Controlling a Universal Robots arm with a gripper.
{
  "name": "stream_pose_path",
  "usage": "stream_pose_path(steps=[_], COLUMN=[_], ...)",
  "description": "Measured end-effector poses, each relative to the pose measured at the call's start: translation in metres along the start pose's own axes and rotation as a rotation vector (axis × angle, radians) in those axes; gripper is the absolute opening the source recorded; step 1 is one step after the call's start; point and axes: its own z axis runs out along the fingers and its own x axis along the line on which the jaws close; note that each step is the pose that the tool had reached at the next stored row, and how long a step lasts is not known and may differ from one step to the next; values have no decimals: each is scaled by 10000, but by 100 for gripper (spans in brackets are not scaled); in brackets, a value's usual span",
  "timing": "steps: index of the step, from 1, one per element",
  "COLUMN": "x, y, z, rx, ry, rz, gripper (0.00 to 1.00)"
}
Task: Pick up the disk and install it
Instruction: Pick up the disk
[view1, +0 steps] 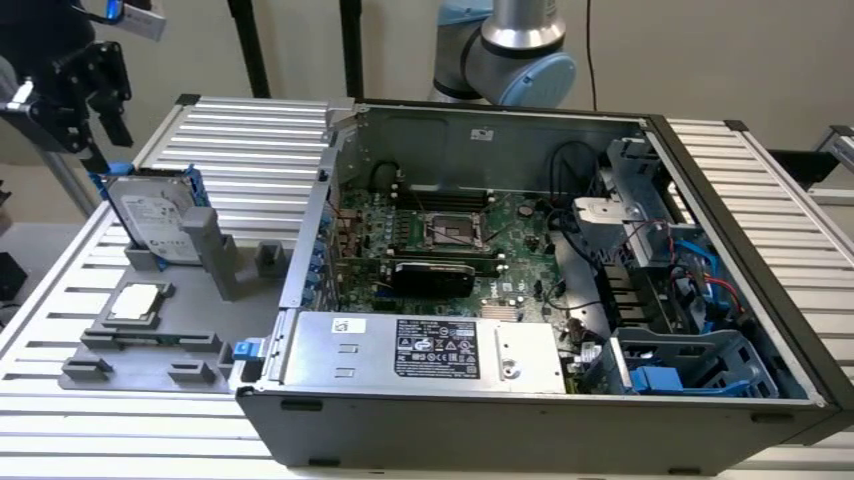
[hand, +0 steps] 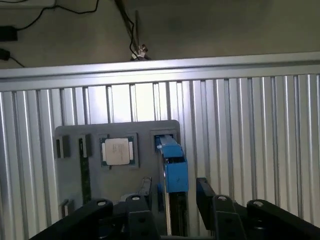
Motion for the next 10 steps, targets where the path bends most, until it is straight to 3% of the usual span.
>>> stream_pose_path(steps=[7, 10], x=[2, 3], y=[13, 31], z=[102, 152], rx=[215, 264], ry=[-26, -46], rz=[-63, -80], gripper=[100, 100])
